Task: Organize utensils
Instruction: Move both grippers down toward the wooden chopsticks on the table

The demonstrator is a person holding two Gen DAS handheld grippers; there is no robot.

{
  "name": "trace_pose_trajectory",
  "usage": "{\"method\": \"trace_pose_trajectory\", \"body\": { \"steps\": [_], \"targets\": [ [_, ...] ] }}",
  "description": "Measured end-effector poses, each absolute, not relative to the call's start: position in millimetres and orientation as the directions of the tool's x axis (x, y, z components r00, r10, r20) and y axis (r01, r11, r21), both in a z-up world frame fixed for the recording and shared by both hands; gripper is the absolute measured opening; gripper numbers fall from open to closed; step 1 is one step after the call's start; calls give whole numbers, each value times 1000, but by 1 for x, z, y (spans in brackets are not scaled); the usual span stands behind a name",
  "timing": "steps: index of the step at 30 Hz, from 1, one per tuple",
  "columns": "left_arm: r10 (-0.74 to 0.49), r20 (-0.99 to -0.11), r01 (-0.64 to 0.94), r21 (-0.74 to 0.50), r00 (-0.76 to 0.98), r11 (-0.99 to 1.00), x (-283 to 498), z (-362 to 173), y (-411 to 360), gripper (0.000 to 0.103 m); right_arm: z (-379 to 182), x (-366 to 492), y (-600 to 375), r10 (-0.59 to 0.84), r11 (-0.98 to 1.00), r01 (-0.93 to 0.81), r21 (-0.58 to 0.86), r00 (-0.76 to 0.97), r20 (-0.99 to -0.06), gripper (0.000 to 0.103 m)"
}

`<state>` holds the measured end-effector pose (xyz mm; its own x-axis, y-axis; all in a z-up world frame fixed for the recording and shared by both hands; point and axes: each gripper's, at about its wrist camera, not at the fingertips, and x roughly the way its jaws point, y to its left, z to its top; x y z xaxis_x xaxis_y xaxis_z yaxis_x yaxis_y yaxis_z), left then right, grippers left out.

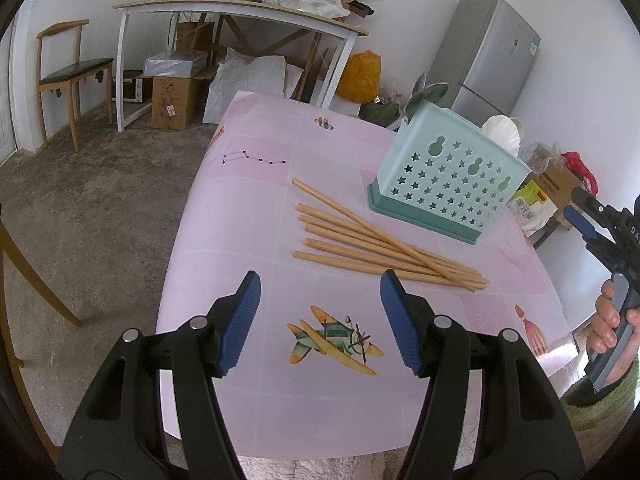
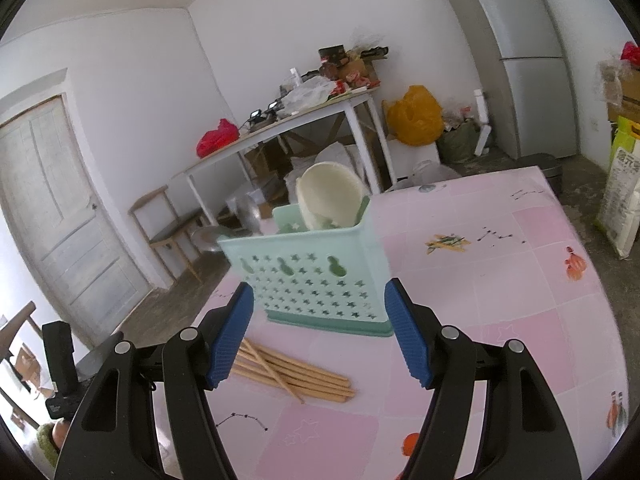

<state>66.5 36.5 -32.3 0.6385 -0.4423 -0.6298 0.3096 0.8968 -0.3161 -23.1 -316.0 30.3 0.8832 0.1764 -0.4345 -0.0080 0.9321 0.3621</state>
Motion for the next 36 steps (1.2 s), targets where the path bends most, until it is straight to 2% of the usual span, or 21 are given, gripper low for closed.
{"method": "trace_pose_trajectory", "body": {
  "steps": [3, 8, 10, 15, 18, 21, 27, 32, 36],
  "targets": [
    [-449, -622, 314, -320, 641, 894, 64, -30, 38, 59, 26, -15, -304, 240, 922, -54, 384, 857, -456, 66],
    [-501, -605, 347, -361, 619, 865, 58, -33, 32, 57, 18, 10, -259, 327, 936, -183, 302, 770, -547, 66],
    [-533, -607, 364, -390, 589, 846, 58, -37, 27, 53, 14, 23, -239, 362, 931, -246, 270, 721, -591, 66],
    [-611, -607, 399, -462, 508, 792, 63, -49, 12, 34, -10, 64, -184, 361, 915, -378, 140, 612, -704, 66],
    [-657, -594, 404, -518, 465, 754, 66, -55, 5, 26, -28, 92, -164, 356, 897, -427, 112, 549, -757, 56],
    [-703, -575, 396, -582, 418, 711, 69, -62, -1, 23, -47, 121, -156, 349, 889, -439, 126, 475, -807, 48],
    [-736, -561, 365, -640, 379, 676, 75, -72, -7, 23, -61, 145, -152, 358, 880, -442, 176, 372, -857, 45],
    [-736, -570, 343, -652, 367, 676, 78, -77, -8, 23, -60, 137, -154, 341, 903, -379, 205, 338, -877, 27],
    [-719, -592, 315, -648, 365, 694, 79, -81, -13, 23, -60, 122, -161, 344, 929, -254, 270, 316, -884, 21]
  ]
}}
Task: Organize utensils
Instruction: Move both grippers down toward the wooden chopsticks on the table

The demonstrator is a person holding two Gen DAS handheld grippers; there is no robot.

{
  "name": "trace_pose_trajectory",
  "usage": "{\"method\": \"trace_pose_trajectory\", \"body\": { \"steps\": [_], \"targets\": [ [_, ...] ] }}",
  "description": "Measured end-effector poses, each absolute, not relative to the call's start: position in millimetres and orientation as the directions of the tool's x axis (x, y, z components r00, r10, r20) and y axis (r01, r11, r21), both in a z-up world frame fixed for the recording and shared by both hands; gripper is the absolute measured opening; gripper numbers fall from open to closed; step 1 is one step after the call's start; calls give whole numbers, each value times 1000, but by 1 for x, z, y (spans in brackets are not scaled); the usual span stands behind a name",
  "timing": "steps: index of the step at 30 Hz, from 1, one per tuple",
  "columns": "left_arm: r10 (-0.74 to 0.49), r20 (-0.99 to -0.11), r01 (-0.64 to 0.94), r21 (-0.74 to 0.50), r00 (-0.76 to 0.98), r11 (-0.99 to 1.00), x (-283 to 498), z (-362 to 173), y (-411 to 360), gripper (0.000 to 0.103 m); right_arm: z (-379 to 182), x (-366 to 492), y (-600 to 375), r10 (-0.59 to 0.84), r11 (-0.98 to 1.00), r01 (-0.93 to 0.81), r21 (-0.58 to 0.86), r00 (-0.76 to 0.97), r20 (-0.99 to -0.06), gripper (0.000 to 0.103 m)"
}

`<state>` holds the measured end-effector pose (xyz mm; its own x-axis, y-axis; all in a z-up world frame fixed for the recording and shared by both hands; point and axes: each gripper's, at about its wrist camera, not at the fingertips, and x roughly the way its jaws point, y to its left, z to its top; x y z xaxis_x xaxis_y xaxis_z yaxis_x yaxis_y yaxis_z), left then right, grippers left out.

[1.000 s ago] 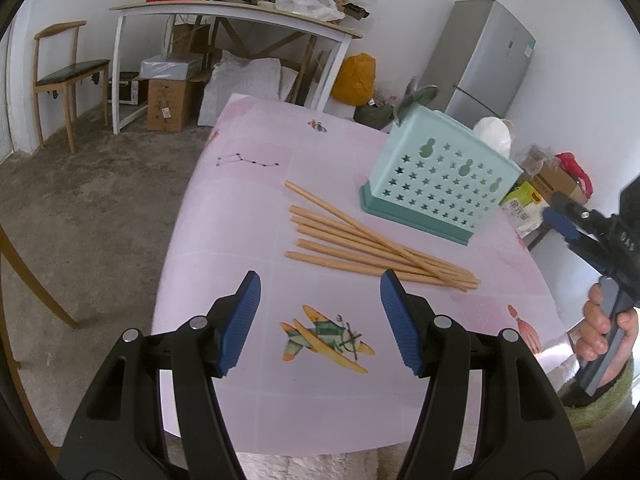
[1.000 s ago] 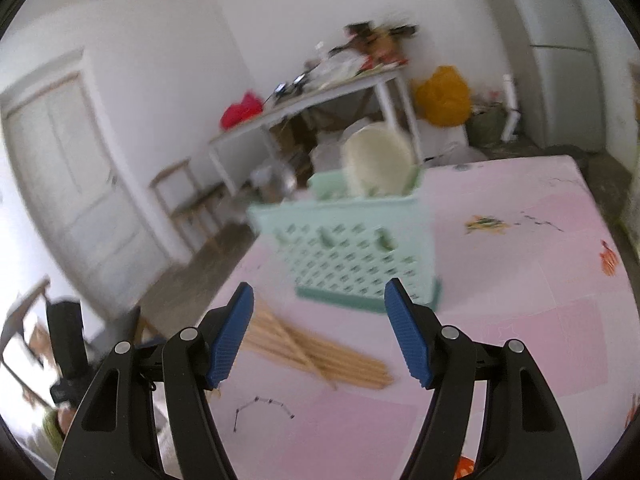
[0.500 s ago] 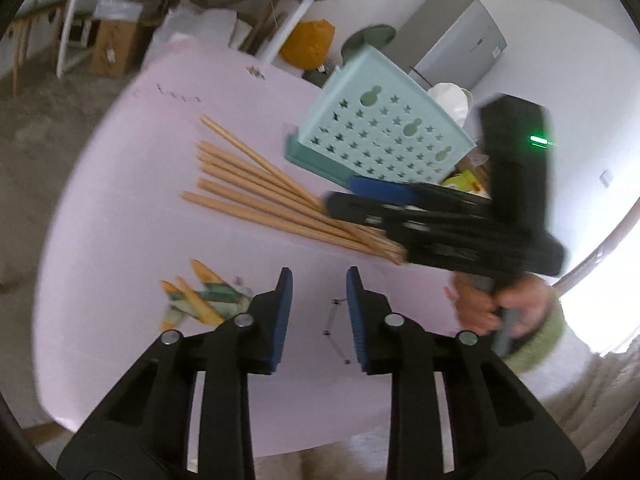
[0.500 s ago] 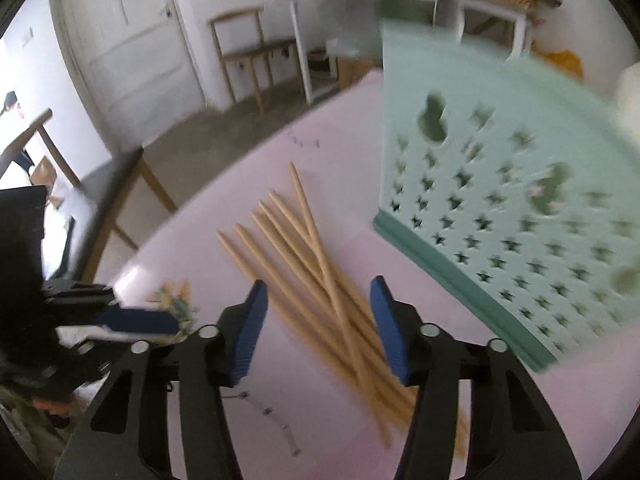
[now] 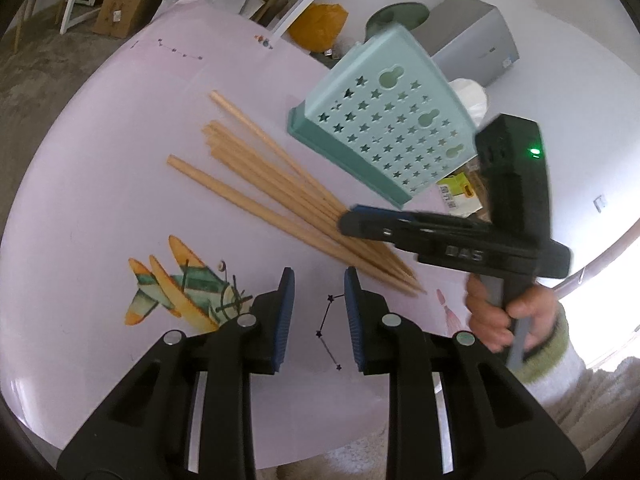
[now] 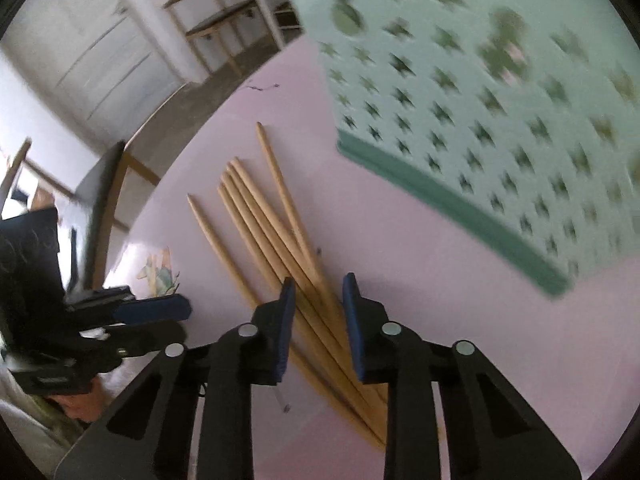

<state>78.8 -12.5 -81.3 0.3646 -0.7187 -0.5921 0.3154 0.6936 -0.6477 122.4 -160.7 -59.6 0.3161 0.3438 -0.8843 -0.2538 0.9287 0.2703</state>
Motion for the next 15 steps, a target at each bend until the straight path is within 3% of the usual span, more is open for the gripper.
{"method": "trace_pose_trajectory", "body": {
  "steps": [7, 15],
  "targets": [
    [-691, -603, 293, -630, 399, 719, 77, -84, -21, 19, -74, 93, -165, 456, 879, -14, 476, 313, -833, 13],
    [-643, -629, 320, -560, 437, 765, 76, -83, -22, 14, -93, 70, -150, 557, 760, 124, 638, 382, -738, 9]
  ]
}}
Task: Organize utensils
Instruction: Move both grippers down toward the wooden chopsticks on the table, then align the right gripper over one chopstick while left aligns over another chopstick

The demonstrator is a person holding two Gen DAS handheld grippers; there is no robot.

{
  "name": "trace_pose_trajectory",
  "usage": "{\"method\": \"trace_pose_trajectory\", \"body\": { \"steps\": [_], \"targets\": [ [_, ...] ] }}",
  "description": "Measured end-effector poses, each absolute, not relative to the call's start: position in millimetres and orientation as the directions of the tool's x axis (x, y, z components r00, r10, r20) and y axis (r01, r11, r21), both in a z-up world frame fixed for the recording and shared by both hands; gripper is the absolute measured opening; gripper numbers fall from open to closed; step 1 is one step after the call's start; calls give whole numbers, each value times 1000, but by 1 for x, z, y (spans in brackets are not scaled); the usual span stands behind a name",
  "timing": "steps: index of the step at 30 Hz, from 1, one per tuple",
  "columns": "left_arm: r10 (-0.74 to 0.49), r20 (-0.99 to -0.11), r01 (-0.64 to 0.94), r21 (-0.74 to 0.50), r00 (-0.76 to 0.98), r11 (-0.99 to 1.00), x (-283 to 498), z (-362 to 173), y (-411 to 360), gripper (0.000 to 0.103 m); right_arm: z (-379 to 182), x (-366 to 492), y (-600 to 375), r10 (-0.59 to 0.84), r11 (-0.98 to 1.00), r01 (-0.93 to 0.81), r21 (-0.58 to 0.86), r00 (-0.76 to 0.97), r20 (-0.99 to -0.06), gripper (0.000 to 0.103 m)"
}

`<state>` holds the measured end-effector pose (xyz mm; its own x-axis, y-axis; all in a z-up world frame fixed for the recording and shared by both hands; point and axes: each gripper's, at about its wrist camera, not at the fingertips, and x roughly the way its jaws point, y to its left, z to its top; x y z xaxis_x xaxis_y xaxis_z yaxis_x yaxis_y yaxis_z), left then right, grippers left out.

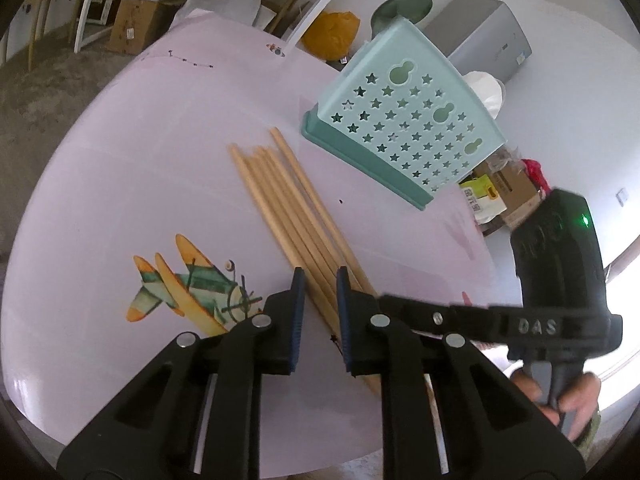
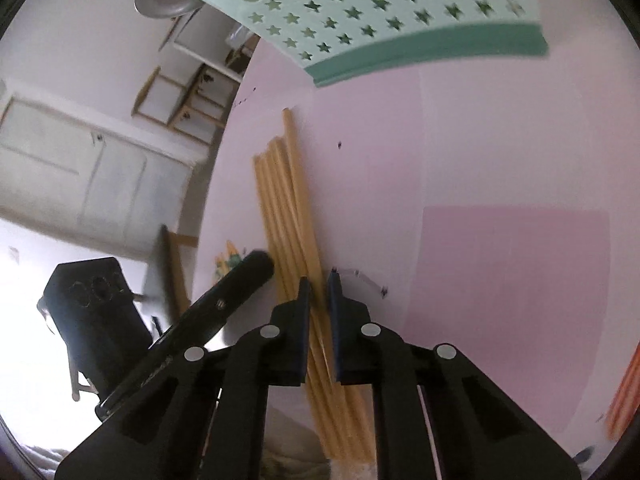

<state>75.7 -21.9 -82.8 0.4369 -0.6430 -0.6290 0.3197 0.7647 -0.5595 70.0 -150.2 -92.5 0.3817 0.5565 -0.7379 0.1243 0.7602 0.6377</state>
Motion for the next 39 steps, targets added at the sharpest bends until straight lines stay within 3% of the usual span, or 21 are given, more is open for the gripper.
{"method": "trace_pose_trajectory", "body": {
  "steps": [18, 28, 39],
  "targets": [
    [-594, -695, 464, -405, 404, 788, 85, -73, -49, 14, -86, 41, -179, 353, 849, 206, 487, 464, -812, 8],
    [-514, -736, 473, -296, 441, 830, 87, -69, -44, 14, -76, 48, -179, 177, 935, 196, 295, 464, -868, 11],
    [-486, -747, 460, -271, 454, 846, 103, -61, -47, 18, -72, 42, -194, 157, 964, 113, 240, 486, -860, 11]
  ]
}}
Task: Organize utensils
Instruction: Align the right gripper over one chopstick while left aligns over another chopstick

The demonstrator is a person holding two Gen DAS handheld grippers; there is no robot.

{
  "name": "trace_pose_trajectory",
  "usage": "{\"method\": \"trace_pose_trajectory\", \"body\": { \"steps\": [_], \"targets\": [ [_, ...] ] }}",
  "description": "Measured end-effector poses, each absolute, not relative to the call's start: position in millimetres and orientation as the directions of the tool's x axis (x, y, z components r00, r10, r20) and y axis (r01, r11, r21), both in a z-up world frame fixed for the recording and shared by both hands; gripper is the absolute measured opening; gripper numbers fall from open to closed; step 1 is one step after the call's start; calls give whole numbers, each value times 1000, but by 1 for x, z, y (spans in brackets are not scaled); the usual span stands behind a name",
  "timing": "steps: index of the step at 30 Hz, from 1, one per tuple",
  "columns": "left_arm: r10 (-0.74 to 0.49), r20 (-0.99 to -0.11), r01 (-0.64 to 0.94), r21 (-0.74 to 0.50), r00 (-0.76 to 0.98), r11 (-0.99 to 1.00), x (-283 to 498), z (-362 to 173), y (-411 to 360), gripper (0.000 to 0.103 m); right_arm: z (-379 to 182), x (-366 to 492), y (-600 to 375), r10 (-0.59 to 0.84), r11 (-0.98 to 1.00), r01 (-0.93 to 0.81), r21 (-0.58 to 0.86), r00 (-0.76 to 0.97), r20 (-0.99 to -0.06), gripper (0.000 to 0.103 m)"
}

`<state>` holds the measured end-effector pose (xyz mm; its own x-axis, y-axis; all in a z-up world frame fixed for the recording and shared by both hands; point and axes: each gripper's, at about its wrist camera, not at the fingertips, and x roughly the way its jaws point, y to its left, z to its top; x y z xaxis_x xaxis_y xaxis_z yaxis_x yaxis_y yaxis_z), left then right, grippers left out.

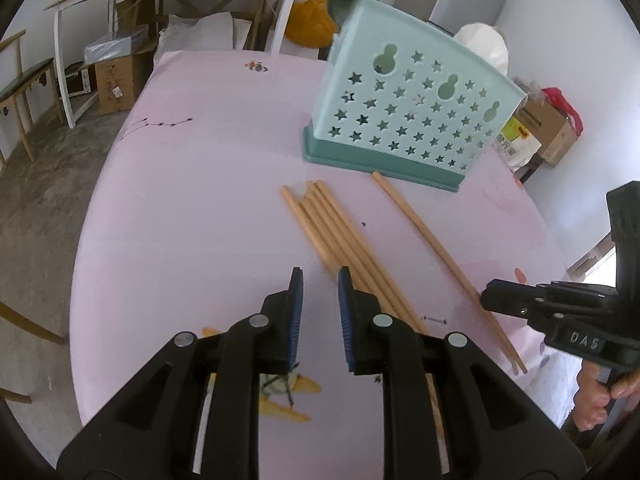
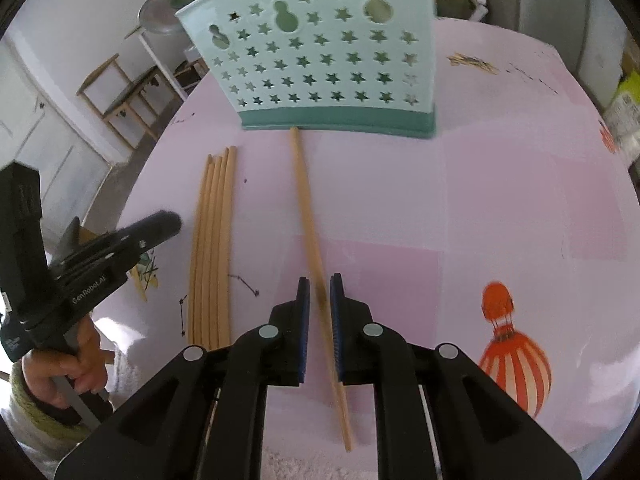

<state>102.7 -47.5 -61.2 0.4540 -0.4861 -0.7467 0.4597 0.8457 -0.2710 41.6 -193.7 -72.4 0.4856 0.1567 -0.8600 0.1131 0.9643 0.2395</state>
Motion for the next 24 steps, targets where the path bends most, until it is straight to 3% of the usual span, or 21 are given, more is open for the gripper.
{"method": "trace_pose_trajectory", "body": {
  "steps": [13, 24],
  "targets": [
    [-371, -772, 470, -107, 517, 876, 95, -64, -62, 21, -81, 53, -197, 165, 963, 106, 249, 498, -851, 11],
    [-346, -751, 446, -76, 563, 892, 89, -68, -58, 21, -82, 49, -205, 196, 957, 89, 277, 503, -842, 11]
  ]
}}
